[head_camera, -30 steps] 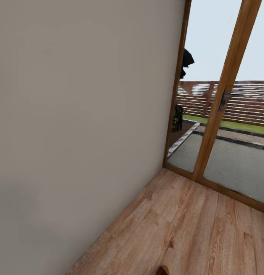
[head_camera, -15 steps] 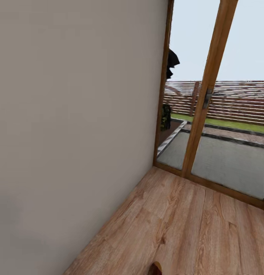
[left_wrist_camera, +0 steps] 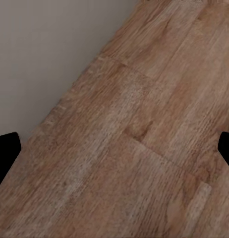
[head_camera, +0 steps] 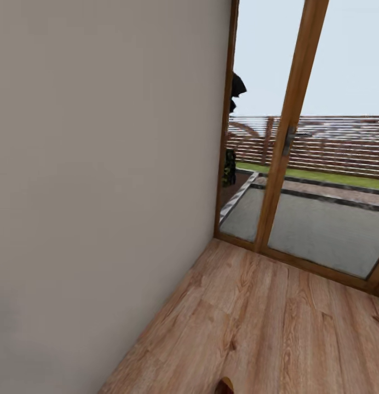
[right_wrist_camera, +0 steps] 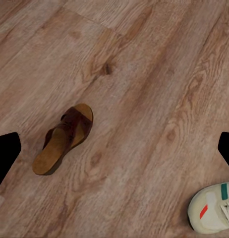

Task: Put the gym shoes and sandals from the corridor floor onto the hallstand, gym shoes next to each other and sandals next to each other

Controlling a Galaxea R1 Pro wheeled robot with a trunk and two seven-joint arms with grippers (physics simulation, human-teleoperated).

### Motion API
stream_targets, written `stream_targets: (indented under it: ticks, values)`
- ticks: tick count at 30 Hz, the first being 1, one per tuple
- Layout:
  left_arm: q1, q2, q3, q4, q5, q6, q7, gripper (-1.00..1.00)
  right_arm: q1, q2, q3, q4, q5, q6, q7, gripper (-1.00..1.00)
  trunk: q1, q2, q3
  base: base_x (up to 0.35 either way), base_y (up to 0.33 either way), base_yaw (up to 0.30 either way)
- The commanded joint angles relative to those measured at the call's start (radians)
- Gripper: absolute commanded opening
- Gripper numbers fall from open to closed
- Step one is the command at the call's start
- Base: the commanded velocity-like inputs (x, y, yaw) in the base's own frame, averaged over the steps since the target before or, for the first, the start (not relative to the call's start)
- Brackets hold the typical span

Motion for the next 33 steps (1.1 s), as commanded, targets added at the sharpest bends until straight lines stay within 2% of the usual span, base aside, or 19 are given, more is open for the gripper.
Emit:
stream_targets:
  ticks: [1, 10, 16, 33]
  values:
    - [-0.001, 0.000, 0.001, 0.001, 0.001, -0.003, -0.001, 1.00, 0.000, 0.000, -0.001, 0.000, -0.003, -0.003, 0.001, 1.00, 0.000, 0.000, -0.001, 0.127, 0.267, -0.010]
    - [-0.001, 0.000, 0.002, 0.001, 0.001, -0.003, -0.001, 1.00, 0.000, 0.000, -0.001, 0.001, -0.003, -0.003, 0.001, 1.00, 0.000, 0.000, -0.001, 0.124, 0.259, -0.002]
    - [-0.001, 0.000, 0.001, 0.001, 0.001, -0.003, -0.001, 1.00, 0.000, 0.000, -0.001, 0.001, -0.003, -0.003, 0.001, 1.00, 0.000, 0.000, -0.001, 0.041, 0.073, -0.030]
    - [-0.001, -0.001, 0.001, 0.001, 0.001, -0.003, -0.001, 1.00, -0.001, 0.000, -0.001, 0.000, -0.004, -0.003, 0.001, 1.00, 0.000, 0.000, -0.001, 0.002, 0.003, -0.251]
